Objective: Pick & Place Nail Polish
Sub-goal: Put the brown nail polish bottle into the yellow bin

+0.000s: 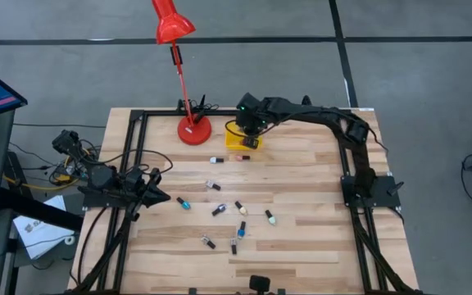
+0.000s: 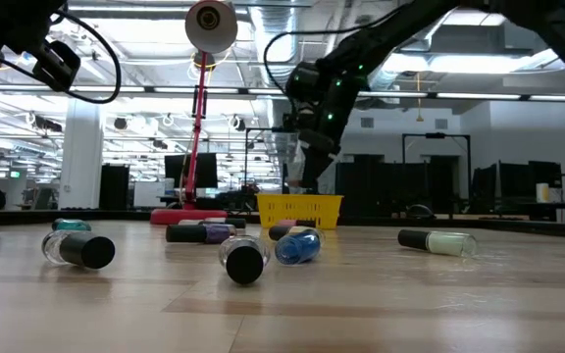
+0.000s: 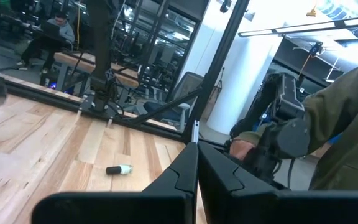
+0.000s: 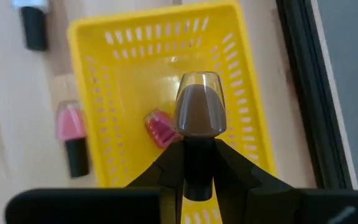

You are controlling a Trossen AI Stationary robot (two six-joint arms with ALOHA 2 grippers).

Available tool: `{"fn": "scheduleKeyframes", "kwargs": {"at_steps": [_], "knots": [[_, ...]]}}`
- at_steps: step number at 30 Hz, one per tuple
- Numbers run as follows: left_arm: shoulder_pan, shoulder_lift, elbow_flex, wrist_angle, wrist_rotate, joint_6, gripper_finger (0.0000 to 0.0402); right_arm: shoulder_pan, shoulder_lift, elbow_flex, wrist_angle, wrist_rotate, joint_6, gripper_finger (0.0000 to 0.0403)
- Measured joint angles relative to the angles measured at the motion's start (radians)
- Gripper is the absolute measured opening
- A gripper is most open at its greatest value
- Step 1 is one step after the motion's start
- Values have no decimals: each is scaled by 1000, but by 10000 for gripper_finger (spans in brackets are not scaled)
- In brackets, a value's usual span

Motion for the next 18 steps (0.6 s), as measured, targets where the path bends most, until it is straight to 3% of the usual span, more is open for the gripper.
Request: {"fn": "scheduleKeyframes", "kwargs": {"at_steps": [18], "knots": [[0,0,0,3,0,0,2,-16,39,11,-41,13,-42,52]]}}
